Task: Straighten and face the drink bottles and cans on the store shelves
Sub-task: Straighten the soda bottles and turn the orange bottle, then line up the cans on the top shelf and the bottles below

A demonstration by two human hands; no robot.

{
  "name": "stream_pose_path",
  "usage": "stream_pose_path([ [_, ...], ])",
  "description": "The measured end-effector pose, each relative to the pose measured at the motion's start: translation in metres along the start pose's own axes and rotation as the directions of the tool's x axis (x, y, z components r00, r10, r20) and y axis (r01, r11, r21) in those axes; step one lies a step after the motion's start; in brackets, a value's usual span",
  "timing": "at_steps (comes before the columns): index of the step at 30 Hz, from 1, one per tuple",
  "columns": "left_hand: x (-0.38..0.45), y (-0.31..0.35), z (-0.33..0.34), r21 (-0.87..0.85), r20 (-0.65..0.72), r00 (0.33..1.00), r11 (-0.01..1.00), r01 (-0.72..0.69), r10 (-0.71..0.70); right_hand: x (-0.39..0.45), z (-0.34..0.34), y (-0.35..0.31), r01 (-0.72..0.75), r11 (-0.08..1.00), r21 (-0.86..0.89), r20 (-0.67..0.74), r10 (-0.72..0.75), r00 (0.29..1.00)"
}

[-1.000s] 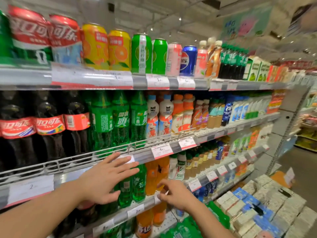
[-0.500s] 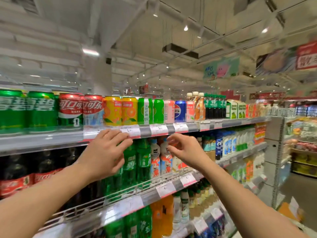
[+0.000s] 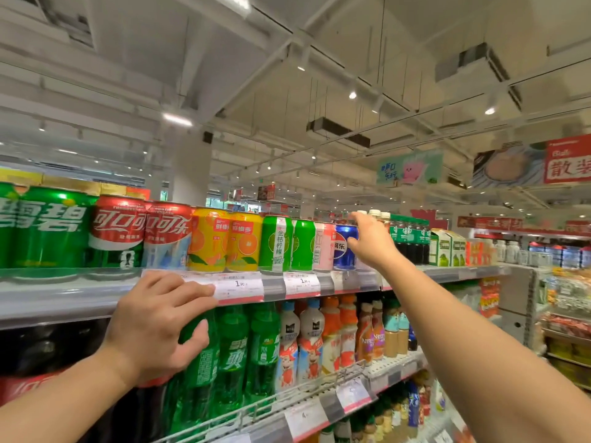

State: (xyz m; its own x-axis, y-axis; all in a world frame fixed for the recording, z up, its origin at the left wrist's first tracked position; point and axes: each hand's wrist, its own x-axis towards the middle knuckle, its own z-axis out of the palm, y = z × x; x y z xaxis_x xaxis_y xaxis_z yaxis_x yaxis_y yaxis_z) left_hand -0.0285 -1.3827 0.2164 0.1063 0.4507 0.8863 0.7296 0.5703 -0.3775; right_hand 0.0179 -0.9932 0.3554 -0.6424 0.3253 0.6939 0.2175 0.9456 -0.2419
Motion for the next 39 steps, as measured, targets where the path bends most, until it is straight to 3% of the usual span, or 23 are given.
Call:
stream_pose_path([
  [5, 0.0, 0.001, -0.001, 0.01, 0.011, 1.0, 1.0, 0.003, -0.003, 0.016, 0.02, 0.003, -0.029, 0.997, -0.075, 0.095, 0.036, 0.995],
  [10, 0.0, 0.002, -0.005, -0.001, 0.055, 0.998, 1.0, 0.018, -0.018, 0.009, 0.034, 0.003, -0.067, 0.997, -0.041, -0.135, 0.061, 0.989],
  [16, 0.0, 0.004, -0.007, 0.005, 0.056, 0.998, 1.0, 0.018, -0.018, -0.012, 0.033, 0.01, -0.111, 0.986, 0.124, -0.235, 0.138, 0.962],
  [21, 0.001, 0.005, -0.01, 0.007, 0.114, 0.993, 0.999, 0.033, -0.033, -0.038, 0.014, 0.009, -0.024, 0.967, 0.255, -0.387, 0.125, 0.914],
  [29, -0.001, 0.013, -0.024, 0.02, 0.297, 0.948, 0.993, 0.115, -0.116, -0.104, -0.024, -0.022, 0.036, 0.889, 0.456, -0.216, 0.071, 0.974],
  [31, 0.0, 0.015, -0.032, 0.058, 0.401, 0.907, 0.992, 0.114, -0.127, -0.123, -0.024, -0.034, 0.058, 0.882, 0.468, -0.161, 0.021, 0.987],
  [36, 0.017, 0.029, -0.064, 0.121, 0.691, 0.718, 0.993, 0.004, -0.087, -0.162, -0.021, -0.072, 0.131, 0.87, 0.476, -0.038, -0.128, 0.991],
  [39, 0.02, 0.029, -0.085, 0.085, 0.717, 0.697, 0.996, -0.039, -0.034, -0.175, -0.017, -0.096, 0.192, 0.842, 0.504, -0.024, -0.208, 0.978],
])
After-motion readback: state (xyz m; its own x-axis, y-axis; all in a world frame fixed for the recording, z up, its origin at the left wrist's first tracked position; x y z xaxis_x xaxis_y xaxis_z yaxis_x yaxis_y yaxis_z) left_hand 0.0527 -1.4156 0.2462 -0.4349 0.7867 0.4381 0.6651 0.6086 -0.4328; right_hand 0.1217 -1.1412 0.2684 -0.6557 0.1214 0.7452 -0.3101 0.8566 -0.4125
